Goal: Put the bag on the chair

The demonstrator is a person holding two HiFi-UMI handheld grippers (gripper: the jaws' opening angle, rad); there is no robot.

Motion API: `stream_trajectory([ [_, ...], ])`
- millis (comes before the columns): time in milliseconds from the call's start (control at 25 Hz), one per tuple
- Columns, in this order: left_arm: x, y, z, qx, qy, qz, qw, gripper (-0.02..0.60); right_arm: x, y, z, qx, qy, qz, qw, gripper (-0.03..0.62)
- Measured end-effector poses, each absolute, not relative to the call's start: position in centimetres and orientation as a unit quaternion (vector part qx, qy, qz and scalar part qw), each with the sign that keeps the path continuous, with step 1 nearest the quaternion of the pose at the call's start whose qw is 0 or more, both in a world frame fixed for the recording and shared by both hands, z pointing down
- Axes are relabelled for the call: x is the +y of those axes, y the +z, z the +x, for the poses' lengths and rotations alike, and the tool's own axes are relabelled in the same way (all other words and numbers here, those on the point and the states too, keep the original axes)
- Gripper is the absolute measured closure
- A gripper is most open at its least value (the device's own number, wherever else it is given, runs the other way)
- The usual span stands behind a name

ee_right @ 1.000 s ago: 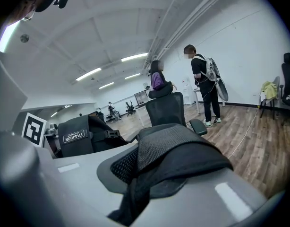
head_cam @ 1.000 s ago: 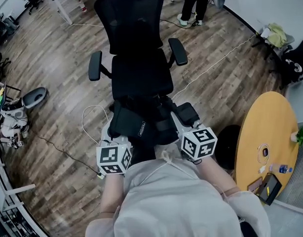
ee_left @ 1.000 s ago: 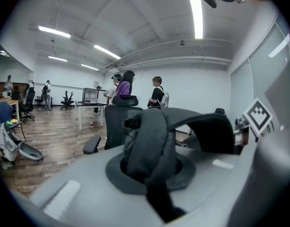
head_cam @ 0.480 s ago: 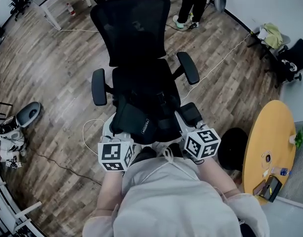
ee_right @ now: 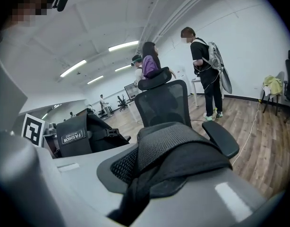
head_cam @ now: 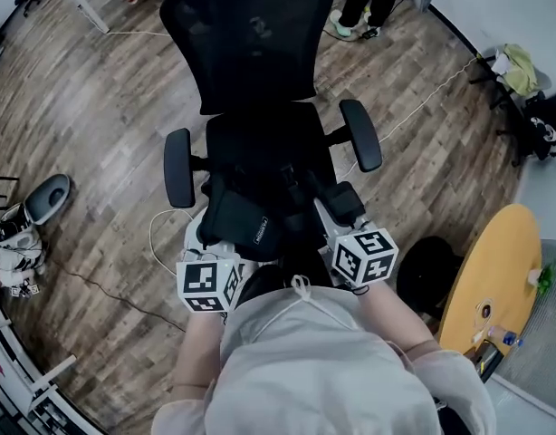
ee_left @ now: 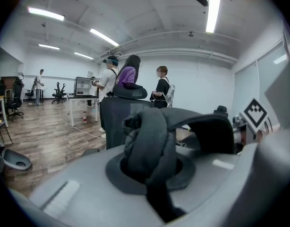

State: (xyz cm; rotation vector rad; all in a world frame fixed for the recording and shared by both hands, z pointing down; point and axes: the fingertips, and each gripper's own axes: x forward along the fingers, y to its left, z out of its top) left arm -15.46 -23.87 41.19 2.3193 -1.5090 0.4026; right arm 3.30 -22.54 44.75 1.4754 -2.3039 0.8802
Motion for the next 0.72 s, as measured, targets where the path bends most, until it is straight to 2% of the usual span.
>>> stream_trajectory([
  [440, -35.5, 50.5, -14.7, -0.568, 0.15, 0.785, 0.197, 0.549, -36.2, 53.5, 4.8, -0.812, 0.299, 0.466, 0.185, 0.548],
  [720, -42.6, 59.0, -14.6, -0.561, 0.193, 0.774, 0.222, 0.551, -43.6, 60.8, 4.7, -0.804, 0.299, 0.46, 0.231, 0.548],
])
